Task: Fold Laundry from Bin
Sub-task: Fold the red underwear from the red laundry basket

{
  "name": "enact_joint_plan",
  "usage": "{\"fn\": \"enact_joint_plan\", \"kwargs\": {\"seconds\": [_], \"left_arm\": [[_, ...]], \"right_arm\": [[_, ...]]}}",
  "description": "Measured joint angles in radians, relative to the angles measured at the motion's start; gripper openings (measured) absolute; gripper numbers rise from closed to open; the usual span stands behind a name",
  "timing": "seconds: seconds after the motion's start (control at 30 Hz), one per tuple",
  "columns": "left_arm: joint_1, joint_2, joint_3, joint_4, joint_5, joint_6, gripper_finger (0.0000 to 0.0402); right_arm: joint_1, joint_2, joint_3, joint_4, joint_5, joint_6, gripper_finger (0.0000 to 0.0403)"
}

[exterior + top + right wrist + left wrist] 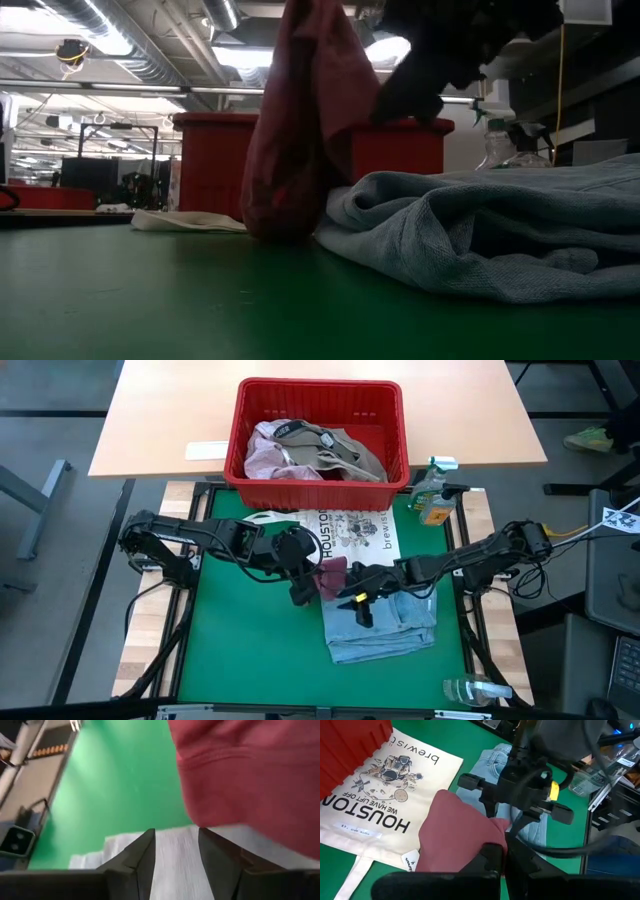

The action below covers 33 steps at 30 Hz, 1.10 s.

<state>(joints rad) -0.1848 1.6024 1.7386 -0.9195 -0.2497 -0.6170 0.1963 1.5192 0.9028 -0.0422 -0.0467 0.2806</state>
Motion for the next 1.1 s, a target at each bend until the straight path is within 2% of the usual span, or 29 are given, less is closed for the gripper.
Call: {"fn": "enact_joint_plan", "kwargs": {"seconds": [0.3,0.53,0.73,0.83,1.0,1.1], "left_arm": [[0.000,0.000,0.000,-0.001,0.000,0.000,0.0001],[0.000,0.000,0.000,-0.003,0.000,0.000,0.0001],[0.000,0.000,0.000,-0.008,0.000,0.000,0.0001],[0.000,0.000,0.000,-0.008,0.000,0.000,0.0001],[-0.001,0.000,0.000,-0.008,0.000,0.000,0.0001],[-0.006,0.000,0.000,-0.008,-0.006,0.005,0.0001]], "right_arm": [[-0.001,0.000,0.000,0.147,0.011,0.011,0.0150],[0.000,0.000,0.000,0.010,0.012,0.165,0.0150],[0.000,0.000,0.000,-0.127,-0.007,0.165,0.0150],[0.000,0.000,-0.002,-0.141,-0.006,0.099,0.0150],[-0.024,-0.002,-0.087,-0.052,-0.010,0.089,0.0150],[-0.046,-0.002,-0.157,0.093,-0.016,0.124,0.0150]]}}
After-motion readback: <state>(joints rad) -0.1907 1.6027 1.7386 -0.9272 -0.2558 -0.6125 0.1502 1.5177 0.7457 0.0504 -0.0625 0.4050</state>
